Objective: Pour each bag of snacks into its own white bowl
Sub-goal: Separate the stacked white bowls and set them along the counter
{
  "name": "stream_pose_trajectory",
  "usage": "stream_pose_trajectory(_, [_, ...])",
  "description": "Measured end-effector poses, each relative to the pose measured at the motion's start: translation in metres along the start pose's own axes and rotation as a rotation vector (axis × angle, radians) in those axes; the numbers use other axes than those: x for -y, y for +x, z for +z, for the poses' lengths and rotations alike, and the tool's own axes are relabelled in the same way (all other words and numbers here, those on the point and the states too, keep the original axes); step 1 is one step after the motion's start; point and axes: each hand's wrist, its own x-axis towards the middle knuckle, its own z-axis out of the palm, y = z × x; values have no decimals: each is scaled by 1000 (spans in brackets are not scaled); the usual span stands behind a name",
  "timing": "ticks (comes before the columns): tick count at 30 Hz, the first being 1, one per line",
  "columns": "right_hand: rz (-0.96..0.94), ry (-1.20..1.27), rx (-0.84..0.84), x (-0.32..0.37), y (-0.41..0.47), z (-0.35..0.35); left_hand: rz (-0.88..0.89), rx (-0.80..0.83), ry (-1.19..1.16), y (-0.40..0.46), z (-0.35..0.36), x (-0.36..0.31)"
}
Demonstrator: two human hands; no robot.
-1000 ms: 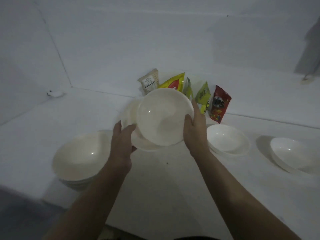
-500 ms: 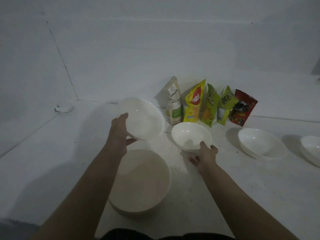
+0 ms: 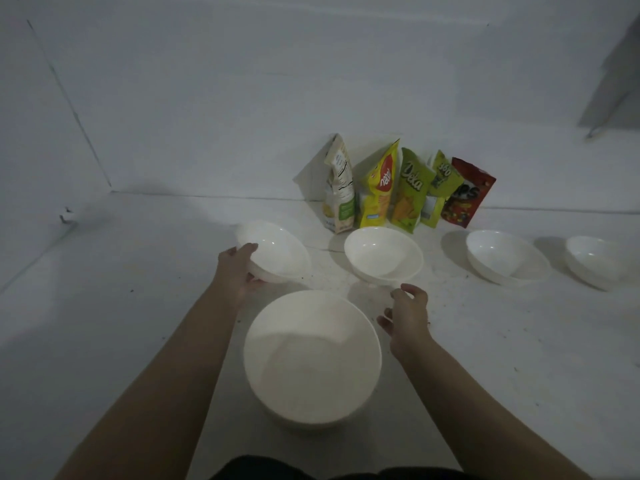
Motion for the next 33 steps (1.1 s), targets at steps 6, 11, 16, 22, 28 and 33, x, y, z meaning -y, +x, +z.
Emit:
stream_pose_trajectory(6, [-82,-147,130,3,-27,1,54,-61,20,22,-4,22])
stream_pose_trajectory(11, [-181,-317,332,13,-54,2,115,-79,-53,-4,-3,24])
stream_pose_trajectory(16, [-282,-609,513,16,-73,-1,203,-13,118,-55,-30,57])
stream_pose_trajectory(22, [-324,-659,401,11,-56,-9,352,77,371,-104,-24,75])
stream_pose_trajectory(28, [-382,-613,166,-8,-35,-37,343,332,376,-136,12,60])
stream_pose_trajectory(33, [-524,-490,167,9,-57,-46,359,384,544,-153,43,40])
